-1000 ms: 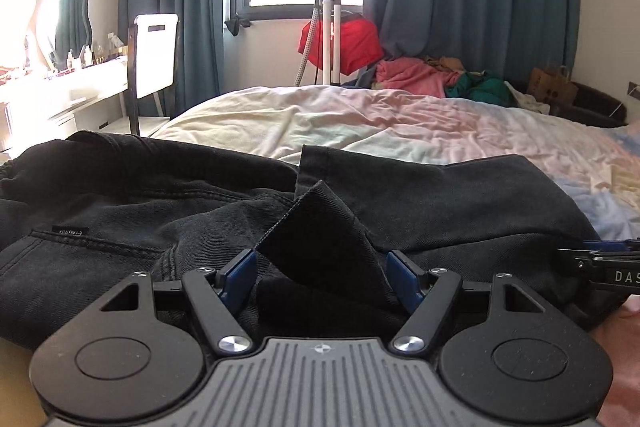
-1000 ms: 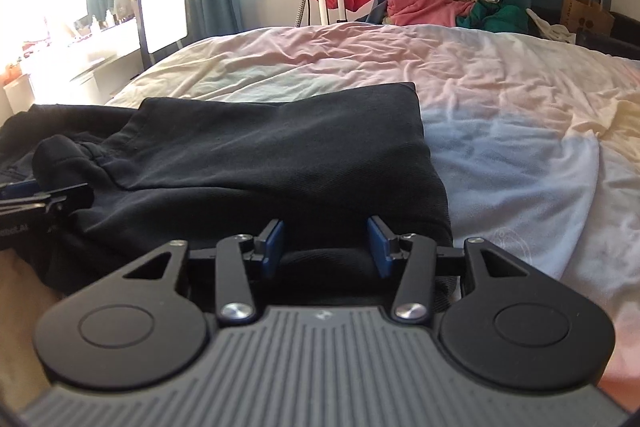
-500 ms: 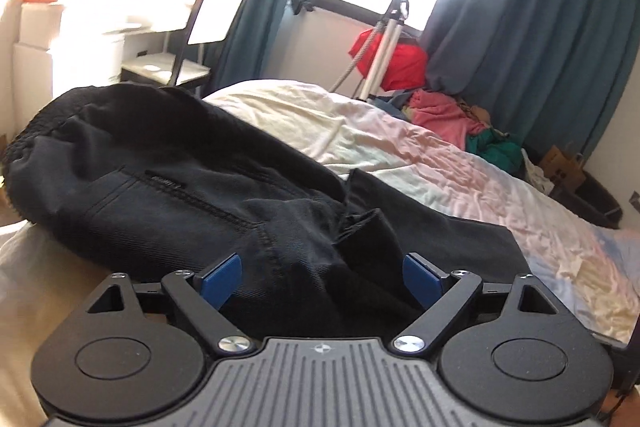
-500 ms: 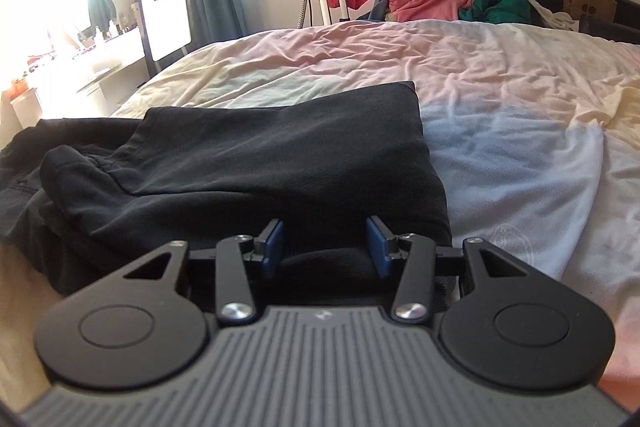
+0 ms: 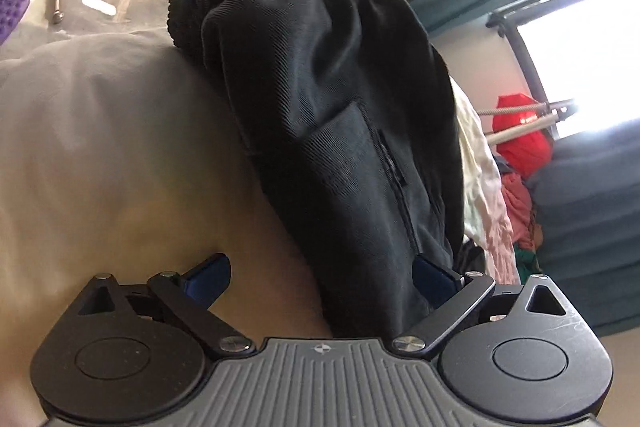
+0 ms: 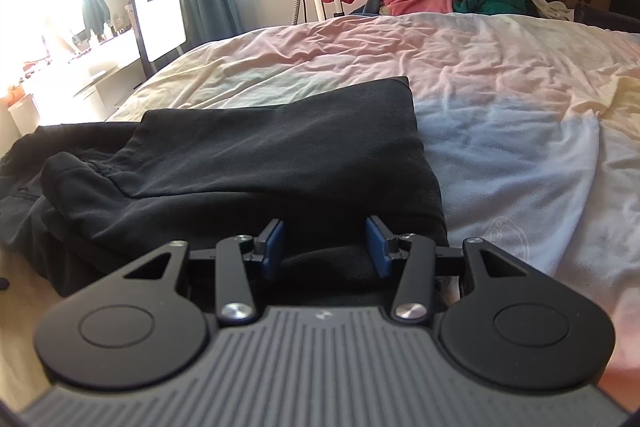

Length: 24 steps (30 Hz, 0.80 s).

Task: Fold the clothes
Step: 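Grasp the ribbed waistband of the folded pants with the left gripper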

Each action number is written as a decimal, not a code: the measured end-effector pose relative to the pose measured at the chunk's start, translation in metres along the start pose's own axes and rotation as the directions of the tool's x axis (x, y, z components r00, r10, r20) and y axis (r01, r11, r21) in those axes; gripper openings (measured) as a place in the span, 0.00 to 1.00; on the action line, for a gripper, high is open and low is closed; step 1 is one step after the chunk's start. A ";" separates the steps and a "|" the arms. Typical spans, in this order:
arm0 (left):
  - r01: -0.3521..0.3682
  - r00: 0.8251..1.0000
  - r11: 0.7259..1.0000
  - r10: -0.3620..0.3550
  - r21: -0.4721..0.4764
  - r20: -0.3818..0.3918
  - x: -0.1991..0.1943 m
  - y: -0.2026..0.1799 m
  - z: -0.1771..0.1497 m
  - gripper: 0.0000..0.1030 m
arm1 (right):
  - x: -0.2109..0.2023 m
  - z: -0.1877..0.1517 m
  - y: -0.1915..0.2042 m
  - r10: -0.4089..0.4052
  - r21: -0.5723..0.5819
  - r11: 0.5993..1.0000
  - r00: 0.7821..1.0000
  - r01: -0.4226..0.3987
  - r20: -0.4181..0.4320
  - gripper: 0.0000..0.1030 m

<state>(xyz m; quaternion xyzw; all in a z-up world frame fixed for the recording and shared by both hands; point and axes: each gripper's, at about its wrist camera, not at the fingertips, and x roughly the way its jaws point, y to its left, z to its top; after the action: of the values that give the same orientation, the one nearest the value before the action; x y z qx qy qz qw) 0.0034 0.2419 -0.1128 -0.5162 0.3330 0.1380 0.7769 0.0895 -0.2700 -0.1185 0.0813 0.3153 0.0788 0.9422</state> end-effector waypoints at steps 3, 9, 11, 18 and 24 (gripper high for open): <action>0.019 0.994 0.999 -0.022 0.028 0.109 0.001 -0.006 0.016 0.94 | 0.001 0.001 -0.002 0.003 0.005 1.000 1.000 -0.003 0.000 0.46; 0.182 0.961 0.979 -0.196 0.086 0.195 -0.003 -0.009 0.032 0.93 | -0.009 0.005 0.000 -0.009 0.002 1.000 0.998 0.009 0.056 0.46; 0.156 0.972 0.984 -0.168 0.085 0.166 0.004 -0.005 0.034 0.89 | -0.015 0.008 0.003 -0.019 -0.019 1.000 0.994 0.021 0.105 0.46; 0.045 0.985 0.995 -0.059 0.090 0.160 0.024 -0.001 0.041 0.66 | -0.006 0.007 0.016 0.006 -0.072 0.997 0.998 -0.001 0.069 0.46; -0.002 0.979 0.985 -0.034 0.173 0.202 0.025 -0.015 0.047 0.25 | 0.008 -0.010 0.026 -0.042 -0.135 0.990 0.999 0.041 -0.006 0.46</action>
<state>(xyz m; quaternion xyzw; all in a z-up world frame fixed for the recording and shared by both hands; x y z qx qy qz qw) 0.0479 0.2740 -0.1076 -0.4331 0.2580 0.1547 0.8497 0.0869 -0.2416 -0.1254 0.0108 0.3151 0.0807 0.9455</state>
